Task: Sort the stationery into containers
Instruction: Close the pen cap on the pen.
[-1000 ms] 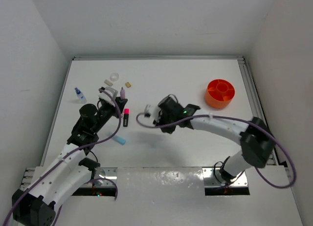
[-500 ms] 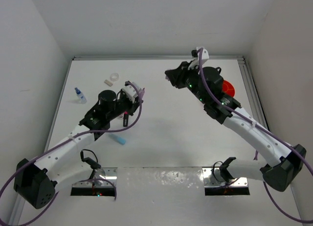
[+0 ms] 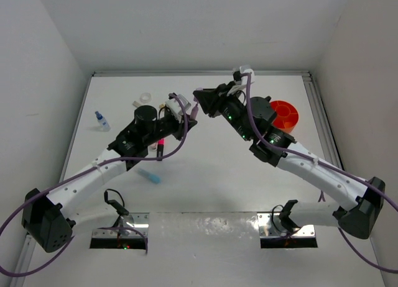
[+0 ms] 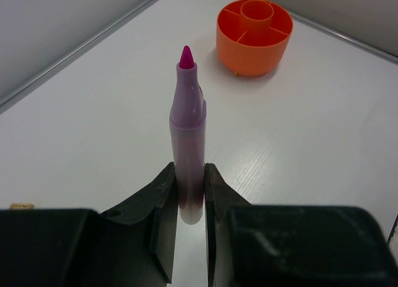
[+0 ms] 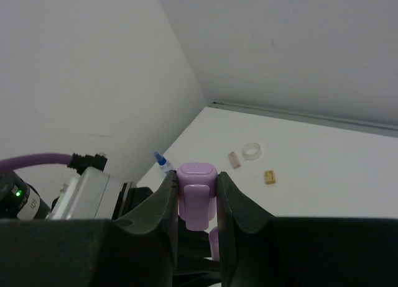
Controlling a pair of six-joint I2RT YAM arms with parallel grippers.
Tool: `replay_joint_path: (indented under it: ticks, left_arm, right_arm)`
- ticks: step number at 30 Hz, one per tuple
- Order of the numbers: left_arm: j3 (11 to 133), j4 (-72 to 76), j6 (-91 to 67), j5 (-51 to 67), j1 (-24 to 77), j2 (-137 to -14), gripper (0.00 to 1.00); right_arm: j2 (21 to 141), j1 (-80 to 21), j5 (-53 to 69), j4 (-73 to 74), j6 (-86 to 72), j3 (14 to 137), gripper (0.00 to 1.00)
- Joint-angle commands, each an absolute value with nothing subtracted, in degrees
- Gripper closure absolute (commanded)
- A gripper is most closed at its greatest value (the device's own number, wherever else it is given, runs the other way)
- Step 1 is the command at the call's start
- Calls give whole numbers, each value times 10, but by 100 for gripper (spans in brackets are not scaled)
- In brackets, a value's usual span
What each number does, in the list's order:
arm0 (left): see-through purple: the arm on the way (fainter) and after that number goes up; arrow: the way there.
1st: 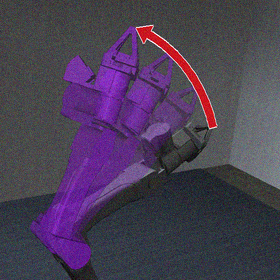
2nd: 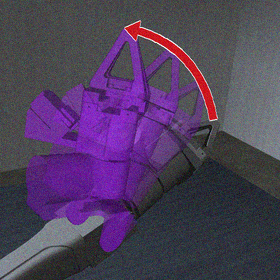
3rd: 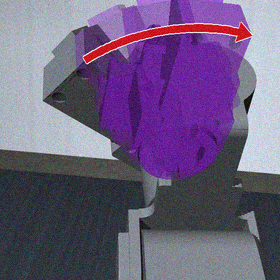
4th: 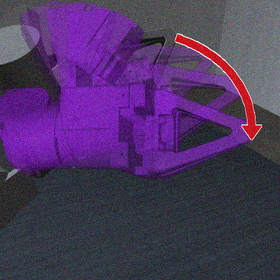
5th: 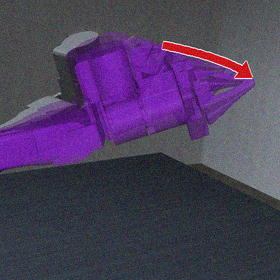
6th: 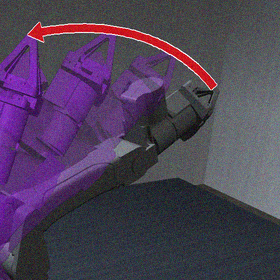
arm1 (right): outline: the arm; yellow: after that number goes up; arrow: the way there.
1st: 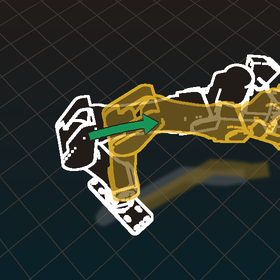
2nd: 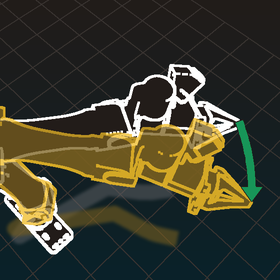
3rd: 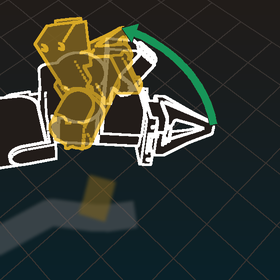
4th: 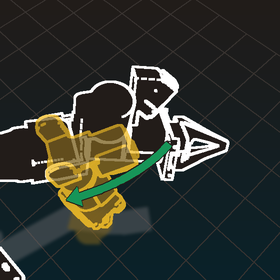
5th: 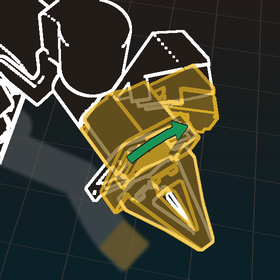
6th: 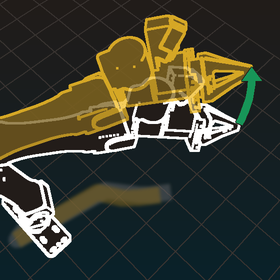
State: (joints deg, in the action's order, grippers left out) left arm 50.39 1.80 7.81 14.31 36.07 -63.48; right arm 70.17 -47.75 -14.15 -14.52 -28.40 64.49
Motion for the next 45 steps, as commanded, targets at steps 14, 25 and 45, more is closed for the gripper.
replay_joint_path:
  ticks: [14,25,45]
  left_arm:
    - [526,54,54,116,374,-628,100]
    - [526,69,52,105,376,-630,100]
    - [519,76,47,88,375,-623,100]
  right_arm:
    - [713,-514,-221,-220,-207,627,100]
    - [720,-514,-222,-211,-209,622,100]
    - [731,-517,-221,-209,-229,606,100]
